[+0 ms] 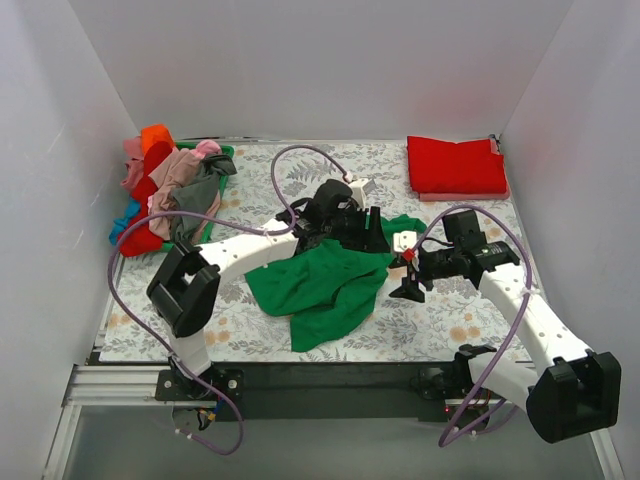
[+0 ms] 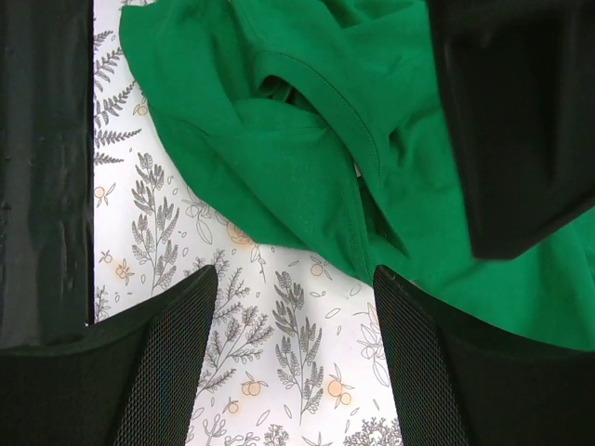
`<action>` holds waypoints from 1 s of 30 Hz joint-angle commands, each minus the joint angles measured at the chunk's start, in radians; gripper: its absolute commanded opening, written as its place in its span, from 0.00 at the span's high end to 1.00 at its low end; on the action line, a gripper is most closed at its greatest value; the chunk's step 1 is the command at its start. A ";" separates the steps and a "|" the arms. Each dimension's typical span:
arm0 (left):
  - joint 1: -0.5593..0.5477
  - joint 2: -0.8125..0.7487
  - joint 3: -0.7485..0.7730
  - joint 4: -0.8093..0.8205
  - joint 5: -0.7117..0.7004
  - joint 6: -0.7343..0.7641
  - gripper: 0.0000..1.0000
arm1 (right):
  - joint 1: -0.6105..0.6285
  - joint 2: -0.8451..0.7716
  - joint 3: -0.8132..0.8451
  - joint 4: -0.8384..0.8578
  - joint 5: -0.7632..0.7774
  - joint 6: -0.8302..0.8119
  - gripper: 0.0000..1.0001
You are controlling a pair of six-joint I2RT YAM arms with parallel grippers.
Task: Fold and stack the t-shirts
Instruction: Flatten the tshirt out
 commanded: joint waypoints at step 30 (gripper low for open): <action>-0.086 -0.341 -0.451 -0.292 -0.222 0.822 0.43 | 0.019 0.499 0.170 0.160 0.182 0.328 0.33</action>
